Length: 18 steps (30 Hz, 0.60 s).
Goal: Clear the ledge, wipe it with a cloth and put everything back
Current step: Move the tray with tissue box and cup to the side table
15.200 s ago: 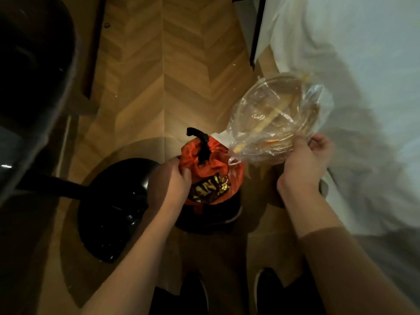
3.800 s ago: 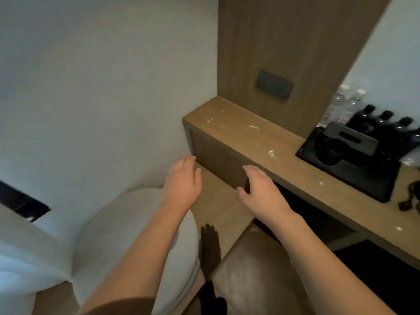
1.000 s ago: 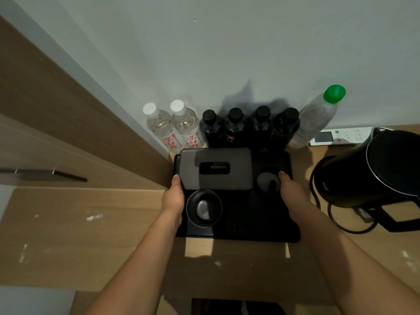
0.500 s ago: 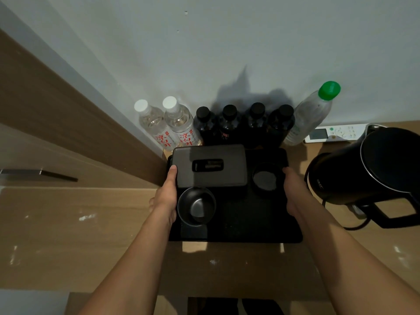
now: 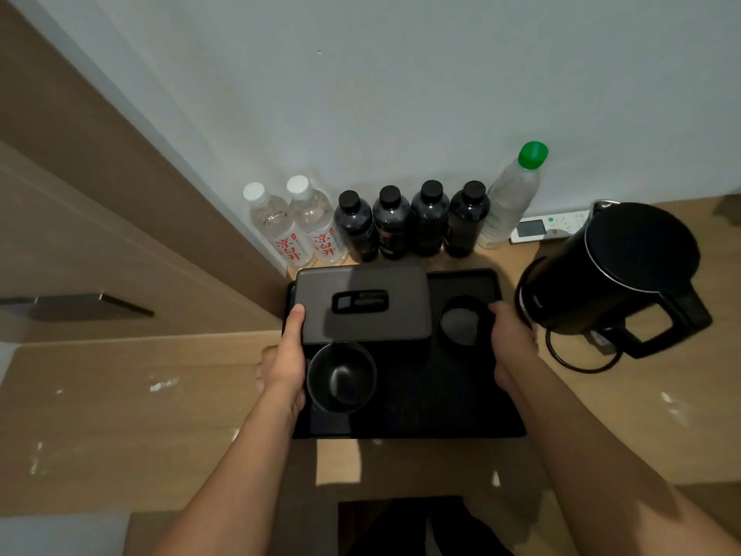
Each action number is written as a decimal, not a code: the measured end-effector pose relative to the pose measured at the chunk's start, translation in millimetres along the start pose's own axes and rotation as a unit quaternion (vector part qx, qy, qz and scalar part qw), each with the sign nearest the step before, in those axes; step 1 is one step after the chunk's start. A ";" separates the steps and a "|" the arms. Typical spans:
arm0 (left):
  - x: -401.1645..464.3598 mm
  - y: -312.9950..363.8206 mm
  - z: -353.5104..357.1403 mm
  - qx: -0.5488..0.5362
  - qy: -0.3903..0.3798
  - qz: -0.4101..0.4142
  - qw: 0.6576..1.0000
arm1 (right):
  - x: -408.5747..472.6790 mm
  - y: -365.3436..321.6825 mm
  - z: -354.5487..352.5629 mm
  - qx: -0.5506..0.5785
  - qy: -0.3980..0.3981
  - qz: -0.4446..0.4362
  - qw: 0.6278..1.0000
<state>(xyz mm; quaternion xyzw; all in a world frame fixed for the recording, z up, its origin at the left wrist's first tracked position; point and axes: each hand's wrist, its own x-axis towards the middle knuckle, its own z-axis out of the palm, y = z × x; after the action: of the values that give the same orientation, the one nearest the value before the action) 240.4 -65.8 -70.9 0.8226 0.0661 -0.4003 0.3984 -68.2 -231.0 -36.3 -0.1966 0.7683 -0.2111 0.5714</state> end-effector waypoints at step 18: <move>-109.4 -18.8 21.0 0.060 -0.077 0.084 0.992 | -91.7 78.6 -113.8 0.015 0.118 -0.013 0.993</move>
<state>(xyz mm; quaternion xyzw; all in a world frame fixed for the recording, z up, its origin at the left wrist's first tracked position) 146.3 -44.9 -12.0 0.8143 -0.0579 -0.4309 0.3846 -157.6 -104.4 22.8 -0.1719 0.8247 -0.2516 0.4765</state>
